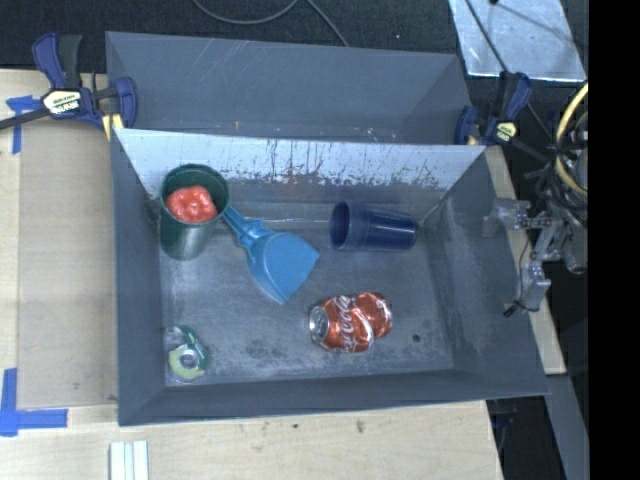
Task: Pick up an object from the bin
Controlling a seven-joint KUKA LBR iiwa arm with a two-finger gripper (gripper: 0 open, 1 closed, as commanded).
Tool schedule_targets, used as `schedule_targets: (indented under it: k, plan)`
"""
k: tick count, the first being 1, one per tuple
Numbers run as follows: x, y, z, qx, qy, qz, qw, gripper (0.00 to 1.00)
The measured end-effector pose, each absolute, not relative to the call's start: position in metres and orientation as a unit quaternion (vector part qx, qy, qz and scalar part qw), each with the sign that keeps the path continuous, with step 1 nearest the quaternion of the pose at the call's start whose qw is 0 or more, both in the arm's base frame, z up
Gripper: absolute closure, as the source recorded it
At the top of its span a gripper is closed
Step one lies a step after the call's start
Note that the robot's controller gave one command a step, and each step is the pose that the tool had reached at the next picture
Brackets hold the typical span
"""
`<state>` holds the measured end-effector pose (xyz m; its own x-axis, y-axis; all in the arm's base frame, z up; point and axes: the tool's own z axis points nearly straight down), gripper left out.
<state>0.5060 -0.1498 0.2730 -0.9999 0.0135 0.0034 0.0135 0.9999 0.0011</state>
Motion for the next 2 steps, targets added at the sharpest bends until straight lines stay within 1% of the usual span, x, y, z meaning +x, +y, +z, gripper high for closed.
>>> schedule_targets:
  k: [1,2]
  plan:
    - [0.503,-0.134,0.318,-0.027,-1.000,0.001,-0.003,0.00]
    - [0.513,-0.095,0.291,0.015,-1.000,0.002,-0.008,0.00]
